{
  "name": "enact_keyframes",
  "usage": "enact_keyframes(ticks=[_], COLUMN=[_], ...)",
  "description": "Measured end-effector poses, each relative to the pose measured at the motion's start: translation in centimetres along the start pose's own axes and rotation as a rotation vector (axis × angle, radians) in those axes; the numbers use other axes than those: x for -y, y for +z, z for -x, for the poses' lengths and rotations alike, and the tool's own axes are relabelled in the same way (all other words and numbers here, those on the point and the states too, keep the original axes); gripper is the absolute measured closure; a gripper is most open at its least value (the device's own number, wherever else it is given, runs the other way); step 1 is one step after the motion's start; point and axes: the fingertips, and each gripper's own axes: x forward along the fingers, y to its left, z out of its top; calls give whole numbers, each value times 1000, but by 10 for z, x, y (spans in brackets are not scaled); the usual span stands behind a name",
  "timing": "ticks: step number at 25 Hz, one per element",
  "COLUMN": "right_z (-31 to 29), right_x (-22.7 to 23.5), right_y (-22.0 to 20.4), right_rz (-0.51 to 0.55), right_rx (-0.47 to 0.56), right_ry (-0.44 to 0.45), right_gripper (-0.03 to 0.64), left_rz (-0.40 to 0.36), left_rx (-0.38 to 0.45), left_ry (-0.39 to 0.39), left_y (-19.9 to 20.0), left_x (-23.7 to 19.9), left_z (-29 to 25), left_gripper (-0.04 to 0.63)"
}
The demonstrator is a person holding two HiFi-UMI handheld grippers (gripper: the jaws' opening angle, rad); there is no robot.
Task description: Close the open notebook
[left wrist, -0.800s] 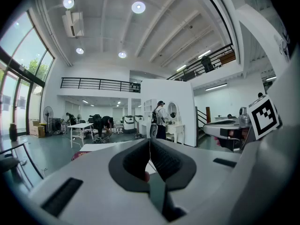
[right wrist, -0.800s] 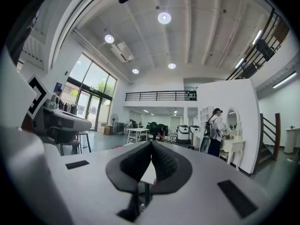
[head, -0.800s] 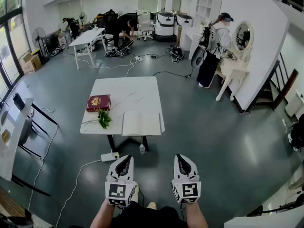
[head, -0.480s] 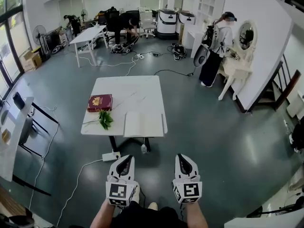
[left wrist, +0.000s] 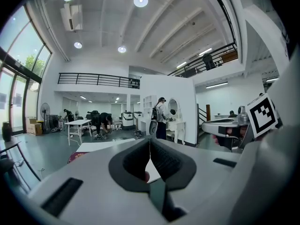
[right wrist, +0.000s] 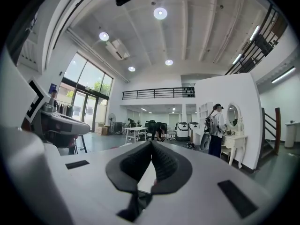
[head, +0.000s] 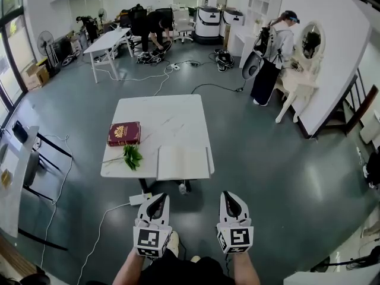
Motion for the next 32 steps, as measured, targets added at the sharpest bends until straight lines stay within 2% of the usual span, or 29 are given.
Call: enact_keyframes(ticks=[6, 17, 25, 32], right_z=[-41, -103, -140, -184], right_x=[5, 18, 42, 71], right_y=[8, -4, -42, -97], right_rz=[-9, -15, -52, -98], right_rx=[-15, -51, -120, -205], right_ry=[-37, -180, -226, -183], right_gripper=[600, 600, 600, 600], left_rz=[-8, -20, -2, 14], left_rx=[-9, -26, -94, -185], left_ry=[-40, -192, -247, -229], left_y=[13, 4, -26, -63], left_x=[-25, -60, -66, -61], left_z=[-40, -121, -176, -231], left_gripper=[571, 571, 571, 571])
